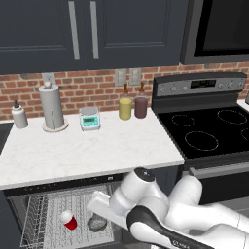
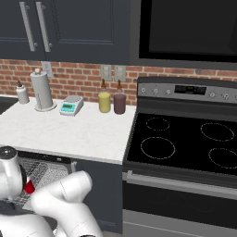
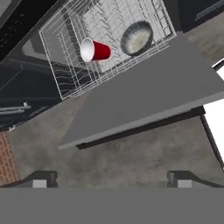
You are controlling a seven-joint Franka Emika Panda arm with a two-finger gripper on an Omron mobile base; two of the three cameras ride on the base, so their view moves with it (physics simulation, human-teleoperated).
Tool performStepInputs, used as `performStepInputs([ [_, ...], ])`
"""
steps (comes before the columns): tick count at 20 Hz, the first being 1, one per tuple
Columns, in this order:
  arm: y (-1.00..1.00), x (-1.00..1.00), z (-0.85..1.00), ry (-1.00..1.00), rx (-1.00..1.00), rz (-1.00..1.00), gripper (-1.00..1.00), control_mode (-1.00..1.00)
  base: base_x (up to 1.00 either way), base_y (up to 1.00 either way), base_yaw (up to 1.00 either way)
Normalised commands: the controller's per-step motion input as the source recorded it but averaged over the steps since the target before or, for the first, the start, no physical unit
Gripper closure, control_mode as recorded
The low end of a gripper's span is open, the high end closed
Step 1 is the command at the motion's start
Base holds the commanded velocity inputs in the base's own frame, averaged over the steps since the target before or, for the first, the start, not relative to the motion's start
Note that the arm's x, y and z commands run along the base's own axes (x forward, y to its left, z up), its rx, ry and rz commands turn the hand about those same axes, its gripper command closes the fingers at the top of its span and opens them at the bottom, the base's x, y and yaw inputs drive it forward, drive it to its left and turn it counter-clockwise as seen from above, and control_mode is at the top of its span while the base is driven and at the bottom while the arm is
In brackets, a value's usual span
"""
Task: Pick up the cup and bowl from the counter, place them in the dishwasher, and close the dishwasher door.
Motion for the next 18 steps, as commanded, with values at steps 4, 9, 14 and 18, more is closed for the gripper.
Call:
performStepInputs([
  [4, 0.0, -0.4, 0.05, -0.16, 0.03, 0.19, -1.0, -1.0, 0.0, 0.0, 0.0],
  [9, 0.0, -0.3, 0.0, -0.14, 0.0, 0.27, -1.0, -1.0, 0.0, 0.0, 0.0],
  [14, 0.2, -0.24, 0.0, -0.01, 0.01, 0.07, -1.0, -1.0, 0.0, 0.0, 0.0],
  [18, 0.44, -0.18, 0.16, 0.0, -0.14, 0.09, -1.0, -1.0, 0.0, 0.0, 0.0],
])
